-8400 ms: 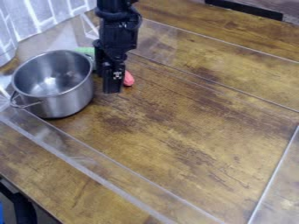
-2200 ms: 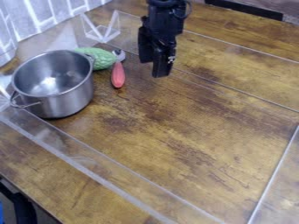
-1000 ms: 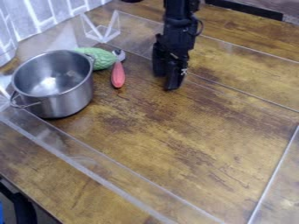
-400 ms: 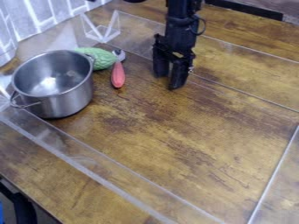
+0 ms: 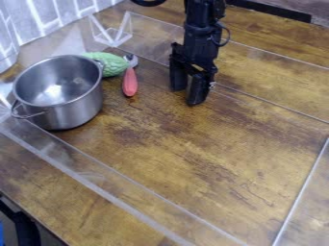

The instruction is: Move the pink spoon to the left side of the table

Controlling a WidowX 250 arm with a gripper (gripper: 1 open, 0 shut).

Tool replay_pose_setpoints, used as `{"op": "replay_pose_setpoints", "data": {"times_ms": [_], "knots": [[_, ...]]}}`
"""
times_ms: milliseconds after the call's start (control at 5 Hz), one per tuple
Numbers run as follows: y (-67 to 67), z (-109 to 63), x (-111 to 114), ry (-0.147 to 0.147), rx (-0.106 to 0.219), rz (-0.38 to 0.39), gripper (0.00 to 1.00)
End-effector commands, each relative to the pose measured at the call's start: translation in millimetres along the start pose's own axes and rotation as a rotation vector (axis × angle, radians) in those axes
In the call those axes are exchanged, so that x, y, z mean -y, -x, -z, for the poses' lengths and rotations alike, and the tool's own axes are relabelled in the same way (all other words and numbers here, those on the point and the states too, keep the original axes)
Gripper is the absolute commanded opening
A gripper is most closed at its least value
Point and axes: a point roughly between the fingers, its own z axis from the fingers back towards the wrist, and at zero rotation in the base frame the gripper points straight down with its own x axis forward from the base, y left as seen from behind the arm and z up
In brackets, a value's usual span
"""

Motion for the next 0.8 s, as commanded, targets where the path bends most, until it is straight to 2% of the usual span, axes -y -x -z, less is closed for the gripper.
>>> {"op": "replay_pose_setpoints", "data": {"times_ms": [0,400,600], "knots": [[-6.1,-40.3,3.0,-0.029,0.075,0.006,0.0],[-18.6,-43.8,23.9,-0.026,0.078,-0.014,0.0],[-21.3,-60.5,17.0,-0.019,0.078,-0.079,0.0]]}}
